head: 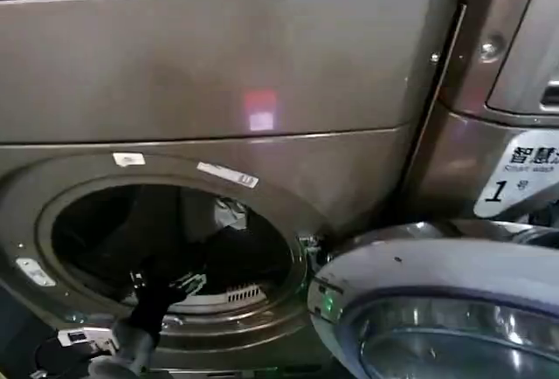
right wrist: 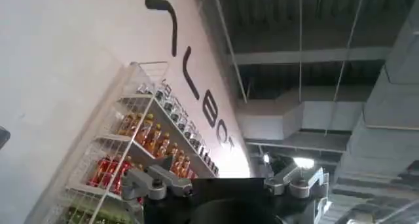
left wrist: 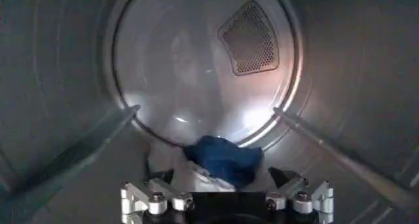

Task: Grasp the clothes from the dryer.

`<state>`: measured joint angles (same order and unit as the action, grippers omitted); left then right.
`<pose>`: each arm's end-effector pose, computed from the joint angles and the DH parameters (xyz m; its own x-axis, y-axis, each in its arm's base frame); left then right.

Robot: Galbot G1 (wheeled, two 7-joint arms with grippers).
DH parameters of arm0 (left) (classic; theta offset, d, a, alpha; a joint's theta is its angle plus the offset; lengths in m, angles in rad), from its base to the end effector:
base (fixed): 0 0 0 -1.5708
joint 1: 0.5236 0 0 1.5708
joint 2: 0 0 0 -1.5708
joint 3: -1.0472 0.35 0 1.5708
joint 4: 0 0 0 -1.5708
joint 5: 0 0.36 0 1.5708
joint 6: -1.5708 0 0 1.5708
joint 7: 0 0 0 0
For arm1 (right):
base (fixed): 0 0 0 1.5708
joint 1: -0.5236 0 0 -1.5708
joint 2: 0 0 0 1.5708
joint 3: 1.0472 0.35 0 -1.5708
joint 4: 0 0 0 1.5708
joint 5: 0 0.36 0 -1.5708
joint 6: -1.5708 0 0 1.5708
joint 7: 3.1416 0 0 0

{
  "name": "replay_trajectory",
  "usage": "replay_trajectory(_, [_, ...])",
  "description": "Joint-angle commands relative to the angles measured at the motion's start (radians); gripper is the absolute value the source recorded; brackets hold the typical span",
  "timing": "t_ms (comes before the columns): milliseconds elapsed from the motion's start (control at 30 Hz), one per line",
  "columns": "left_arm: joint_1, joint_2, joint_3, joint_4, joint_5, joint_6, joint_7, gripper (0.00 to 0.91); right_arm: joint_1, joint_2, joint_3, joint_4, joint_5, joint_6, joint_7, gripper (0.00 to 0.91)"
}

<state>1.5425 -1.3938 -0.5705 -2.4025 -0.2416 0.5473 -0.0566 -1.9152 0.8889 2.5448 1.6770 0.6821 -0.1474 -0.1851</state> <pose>0.1748 0.0260 -0.1861 -0.9736 0.0736 0.2162 0.0668 0.9970 -0.0382 -0.1305 -0.4467 0.0937 -0.3949 0.6870 -0.6099 0.9185 0.3112 -0.2441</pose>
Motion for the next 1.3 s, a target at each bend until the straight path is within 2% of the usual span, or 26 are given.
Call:
replay_trajectory(33, [-0.003, -0.001, 0.002, 0.003, 0.001, 0.000, 0.001, 0.907, -0.002, 0.000, -0.001, 0.001, -0.001, 0.005, 0.004, 0.907])
replay_trajectory(400, [-0.138, 0.012, 0.035, 0.099, -0.021, -0.018, 0.004, 0.907, -0.015, -0.003, 0.011, 0.004, -0.003, -0.004, 0.011, 0.907])
replay_trajectory(567, [-0.212, 0.001, 0.077, 0.194, -0.009, -0.068, 0.000, 0.907, -0.024, -0.006, 0.022, 0.006, -0.002, -0.008, 0.011, 0.907])
replay_trajectory(1300, [-0.772, -0.011, 0.178, 0.727, -0.056, -0.101, -0.046, 0.907, -0.053, -0.002, 0.055, 0.013, 0.008, -0.016, 0.007, 0.907])
